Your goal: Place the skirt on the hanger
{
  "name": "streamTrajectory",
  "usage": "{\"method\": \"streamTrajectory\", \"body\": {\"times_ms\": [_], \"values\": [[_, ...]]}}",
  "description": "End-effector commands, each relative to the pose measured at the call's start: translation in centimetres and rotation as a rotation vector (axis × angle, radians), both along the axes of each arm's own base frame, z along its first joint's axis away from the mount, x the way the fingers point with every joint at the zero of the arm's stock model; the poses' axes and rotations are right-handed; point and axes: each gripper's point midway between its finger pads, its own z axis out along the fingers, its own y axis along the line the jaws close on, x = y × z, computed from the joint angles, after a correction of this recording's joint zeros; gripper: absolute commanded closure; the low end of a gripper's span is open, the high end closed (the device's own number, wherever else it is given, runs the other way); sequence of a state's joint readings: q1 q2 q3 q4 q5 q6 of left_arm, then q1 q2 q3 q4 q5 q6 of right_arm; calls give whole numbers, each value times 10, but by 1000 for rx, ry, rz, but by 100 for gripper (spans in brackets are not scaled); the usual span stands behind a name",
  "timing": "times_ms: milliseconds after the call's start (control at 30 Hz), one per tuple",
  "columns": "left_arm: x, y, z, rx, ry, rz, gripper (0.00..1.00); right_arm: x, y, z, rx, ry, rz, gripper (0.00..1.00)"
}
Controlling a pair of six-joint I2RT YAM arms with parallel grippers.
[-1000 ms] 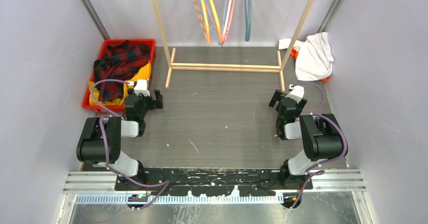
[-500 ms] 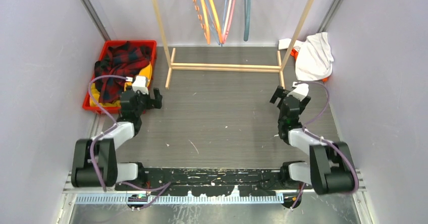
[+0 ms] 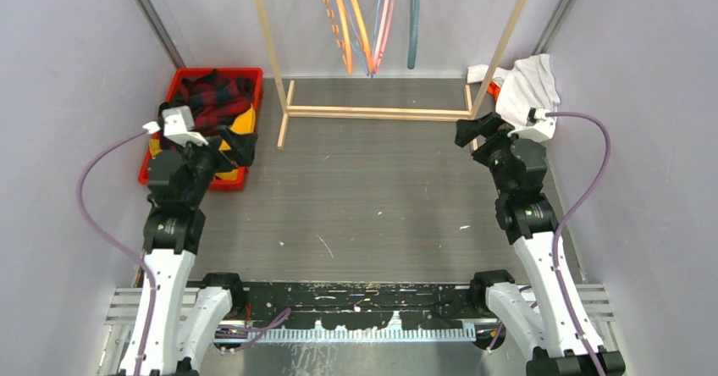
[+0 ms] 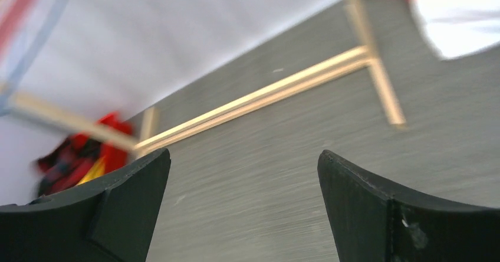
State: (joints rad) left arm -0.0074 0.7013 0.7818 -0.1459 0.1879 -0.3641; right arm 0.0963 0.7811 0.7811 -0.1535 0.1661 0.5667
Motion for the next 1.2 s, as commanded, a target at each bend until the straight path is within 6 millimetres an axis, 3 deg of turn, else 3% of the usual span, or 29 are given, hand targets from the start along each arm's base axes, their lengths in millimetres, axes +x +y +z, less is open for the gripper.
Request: {"method": "streamTrajectory", "body": {"times_ms": [0,133,233,433,533,700,900,1167], "values": [[-33,-7,26,-109,79,-4,1,-27,69,7,200,51,350,0],[-34,0,31,-210,106,68,1,-28,92,5,259,130,475,0],[-22,-12,29,-217,128,4,0,-22,96,14,245,148,501,0],[10,21,-26,-128,408,196,1,-7,100,47,149,130,474,4],[21,51,-52,-103,478,348,1,-3,102,56,56,136,430,9],[33,93,-79,-78,556,539,1,-6,108,42,1,184,436,17],[57,121,-86,1,561,663,0,-11,112,12,-10,229,462,17],[94,120,-112,3,597,632,9,-14,119,-6,19,245,496,17]]}}
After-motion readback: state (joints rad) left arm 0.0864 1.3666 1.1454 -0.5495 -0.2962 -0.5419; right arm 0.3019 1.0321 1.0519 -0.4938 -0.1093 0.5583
